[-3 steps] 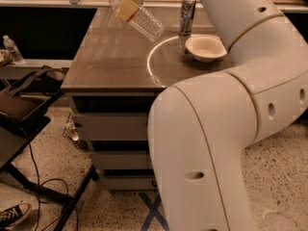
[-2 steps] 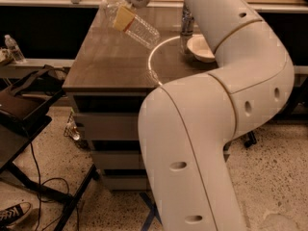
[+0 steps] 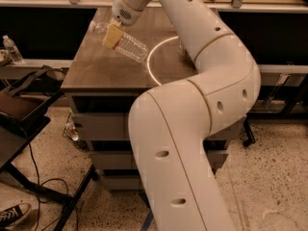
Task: Knock water bottle over
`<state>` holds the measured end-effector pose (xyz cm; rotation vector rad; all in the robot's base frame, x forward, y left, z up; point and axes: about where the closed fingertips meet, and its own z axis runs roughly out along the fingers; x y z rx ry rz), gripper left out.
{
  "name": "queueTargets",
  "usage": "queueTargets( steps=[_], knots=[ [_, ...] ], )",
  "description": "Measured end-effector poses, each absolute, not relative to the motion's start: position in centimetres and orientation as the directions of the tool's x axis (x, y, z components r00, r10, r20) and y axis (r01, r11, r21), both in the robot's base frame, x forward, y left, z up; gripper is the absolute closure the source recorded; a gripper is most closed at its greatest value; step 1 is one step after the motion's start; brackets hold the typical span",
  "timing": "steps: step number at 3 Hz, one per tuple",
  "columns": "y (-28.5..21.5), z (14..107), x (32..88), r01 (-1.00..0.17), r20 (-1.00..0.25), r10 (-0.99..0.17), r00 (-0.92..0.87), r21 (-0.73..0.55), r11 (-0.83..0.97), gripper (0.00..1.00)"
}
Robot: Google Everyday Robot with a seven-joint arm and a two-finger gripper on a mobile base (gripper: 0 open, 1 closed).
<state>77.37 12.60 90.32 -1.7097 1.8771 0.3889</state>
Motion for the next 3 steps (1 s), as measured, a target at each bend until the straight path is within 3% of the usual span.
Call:
queueTargets(
  steps=[2,3],
  knots=[
    [16.8,86.4,77.4,-0.993,-0.643,-0.765,-0.034,-0.064,0.099,1.00],
    [17.9,85.6,77.1,-0.995,-0.599,-0.801,0.002,-0.080,0.057,1.00]
  ],
)
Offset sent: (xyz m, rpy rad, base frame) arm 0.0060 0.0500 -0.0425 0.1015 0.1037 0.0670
